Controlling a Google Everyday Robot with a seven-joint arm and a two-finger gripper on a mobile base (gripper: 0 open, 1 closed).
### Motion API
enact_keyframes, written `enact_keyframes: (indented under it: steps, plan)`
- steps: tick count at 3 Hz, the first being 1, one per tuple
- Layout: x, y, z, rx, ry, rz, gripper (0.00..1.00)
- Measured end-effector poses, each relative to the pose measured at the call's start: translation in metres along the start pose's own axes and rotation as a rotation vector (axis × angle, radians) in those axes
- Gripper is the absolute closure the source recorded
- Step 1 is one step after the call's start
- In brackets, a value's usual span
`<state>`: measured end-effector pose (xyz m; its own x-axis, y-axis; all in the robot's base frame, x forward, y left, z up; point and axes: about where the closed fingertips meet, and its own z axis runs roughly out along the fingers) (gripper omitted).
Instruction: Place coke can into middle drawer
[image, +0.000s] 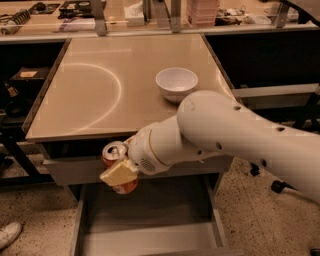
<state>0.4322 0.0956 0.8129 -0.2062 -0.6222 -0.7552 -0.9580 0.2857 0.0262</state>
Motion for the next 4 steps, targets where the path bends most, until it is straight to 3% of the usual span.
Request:
enact_keyframes:
  steps: [1, 2, 3, 4]
  plan:
    - [0.034, 0.018, 0.027, -0.038, -0.014, 0.063, 1.0]
    - [0.034, 0.018, 0.027, -0.038, -0.014, 0.063, 1.0]
    - [0.05, 0.02, 0.044, -0.009, -0.021, 0.087, 1.0]
    - [0.08, 0.021, 0.073, 0.051, -0.026, 0.128, 1.0]
